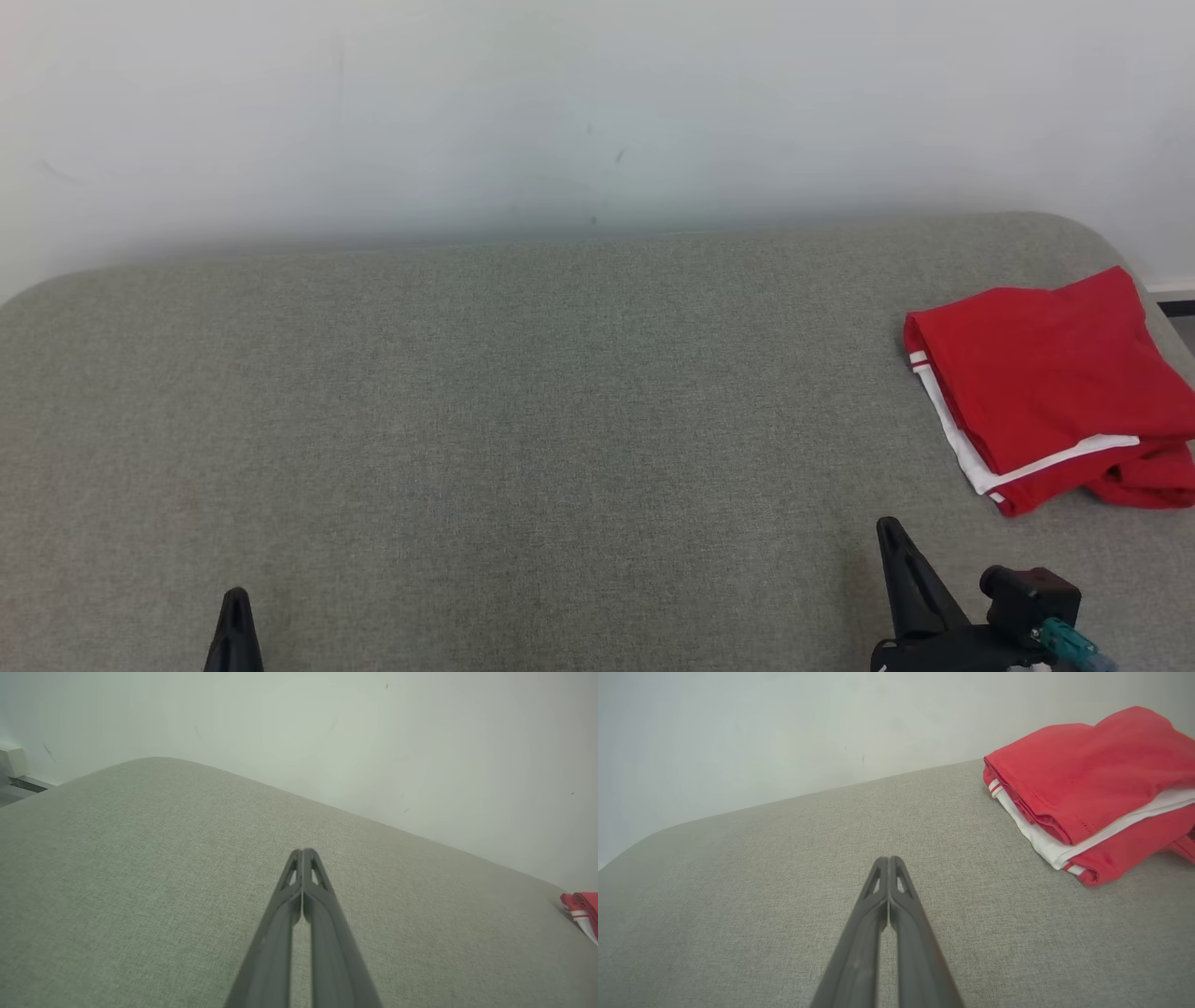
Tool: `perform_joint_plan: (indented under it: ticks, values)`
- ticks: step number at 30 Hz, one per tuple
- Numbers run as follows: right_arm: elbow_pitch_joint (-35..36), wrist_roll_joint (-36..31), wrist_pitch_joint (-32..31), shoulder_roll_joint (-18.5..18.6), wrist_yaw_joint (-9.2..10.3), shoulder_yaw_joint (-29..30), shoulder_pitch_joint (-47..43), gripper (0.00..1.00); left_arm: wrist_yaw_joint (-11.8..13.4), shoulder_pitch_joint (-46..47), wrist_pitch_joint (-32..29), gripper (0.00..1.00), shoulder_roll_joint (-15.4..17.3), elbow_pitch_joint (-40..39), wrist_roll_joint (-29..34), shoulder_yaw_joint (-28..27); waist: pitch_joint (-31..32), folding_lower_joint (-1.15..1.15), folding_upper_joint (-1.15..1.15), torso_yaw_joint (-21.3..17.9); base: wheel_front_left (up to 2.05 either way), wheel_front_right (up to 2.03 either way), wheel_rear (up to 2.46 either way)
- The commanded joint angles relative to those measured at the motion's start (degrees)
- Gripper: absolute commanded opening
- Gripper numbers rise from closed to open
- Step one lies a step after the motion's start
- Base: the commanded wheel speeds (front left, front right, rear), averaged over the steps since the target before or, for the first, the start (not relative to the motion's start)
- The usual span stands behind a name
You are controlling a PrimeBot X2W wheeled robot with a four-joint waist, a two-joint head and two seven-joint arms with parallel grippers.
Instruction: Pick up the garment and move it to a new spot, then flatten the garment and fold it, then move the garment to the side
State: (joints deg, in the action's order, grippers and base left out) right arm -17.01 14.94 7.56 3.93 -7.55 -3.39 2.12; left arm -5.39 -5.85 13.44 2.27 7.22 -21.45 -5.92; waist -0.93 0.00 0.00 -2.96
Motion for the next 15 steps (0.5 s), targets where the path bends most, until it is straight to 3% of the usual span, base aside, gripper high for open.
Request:
perform_joint_plan:
  ticks: [1, 15]
  values:
    - [1.02, 3.29, -0.37, -0.06, 0.01, 0.47, 1.15, 0.0, -0.12, 1.36, -0.73, 0.0, 0.22, -0.36, -2.99, -0.37, 0.01, 0.0, 0.0, 0.05, 0.0, 0.0, 0.0]
    - [1.19, 16.43, -2.45, -0.25, 0.02, 1.68, 2.09, 0.0, -0.49, 3.42, -4.32, 0.0, 0.32, 0.89, -14.95, -0.8, 0.08, 0.0, 0.0, 0.37, 0.0, 0.0, 0.0]
